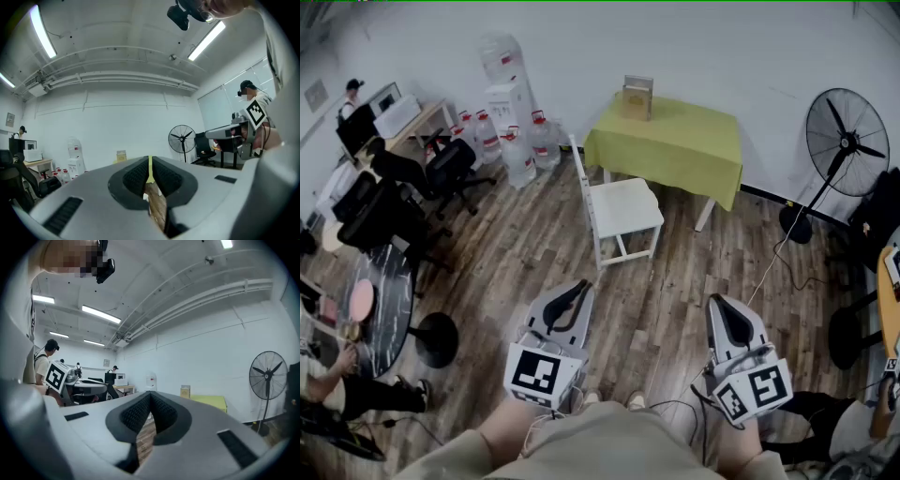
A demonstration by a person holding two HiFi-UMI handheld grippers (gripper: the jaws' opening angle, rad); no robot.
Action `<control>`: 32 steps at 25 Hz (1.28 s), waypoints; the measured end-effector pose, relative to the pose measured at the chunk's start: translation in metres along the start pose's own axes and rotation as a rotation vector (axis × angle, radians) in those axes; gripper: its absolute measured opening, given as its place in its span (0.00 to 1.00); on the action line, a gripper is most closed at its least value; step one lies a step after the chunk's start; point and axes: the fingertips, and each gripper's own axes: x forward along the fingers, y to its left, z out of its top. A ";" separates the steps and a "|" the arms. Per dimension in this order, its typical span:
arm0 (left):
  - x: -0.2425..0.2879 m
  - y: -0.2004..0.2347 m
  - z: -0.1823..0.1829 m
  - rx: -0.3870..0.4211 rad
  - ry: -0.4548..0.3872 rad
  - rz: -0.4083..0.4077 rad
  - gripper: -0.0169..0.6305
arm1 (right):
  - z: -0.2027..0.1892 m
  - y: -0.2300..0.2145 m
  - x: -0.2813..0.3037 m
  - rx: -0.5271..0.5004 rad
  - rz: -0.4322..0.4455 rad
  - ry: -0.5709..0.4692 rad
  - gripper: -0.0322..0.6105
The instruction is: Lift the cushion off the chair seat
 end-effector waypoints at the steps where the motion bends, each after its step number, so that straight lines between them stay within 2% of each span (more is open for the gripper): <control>1: 0.001 -0.002 -0.002 0.001 0.003 0.000 0.09 | -0.001 -0.002 -0.002 0.011 0.001 -0.010 0.09; 10: 0.029 -0.040 -0.002 0.003 0.023 -0.019 0.09 | -0.006 -0.041 -0.013 0.027 0.032 -0.016 0.09; 15: 0.042 -0.061 -0.007 -0.008 0.020 0.004 0.09 | -0.014 -0.066 -0.024 0.028 0.040 -0.013 0.09; 20: 0.054 -0.076 -0.005 0.036 0.023 0.056 0.09 | -0.022 -0.091 -0.035 0.035 0.055 -0.016 0.09; 24: 0.058 -0.078 -0.005 0.007 0.019 0.088 0.09 | -0.025 -0.109 -0.042 0.028 0.033 -0.017 0.09; 26: 0.057 -0.075 -0.006 -0.008 -0.010 0.129 0.09 | -0.022 -0.114 -0.047 0.032 0.005 -0.045 0.10; 28: 0.055 -0.070 -0.005 -0.006 -0.041 0.181 0.36 | -0.019 -0.120 -0.050 0.023 -0.023 -0.065 0.34; 29: 0.055 -0.070 -0.004 -0.005 -0.050 0.195 0.41 | -0.017 -0.125 -0.051 0.015 -0.038 -0.070 0.35; 32: 0.062 -0.070 -0.005 -0.010 -0.047 0.185 0.41 | -0.014 -0.138 -0.049 0.012 -0.061 -0.083 0.40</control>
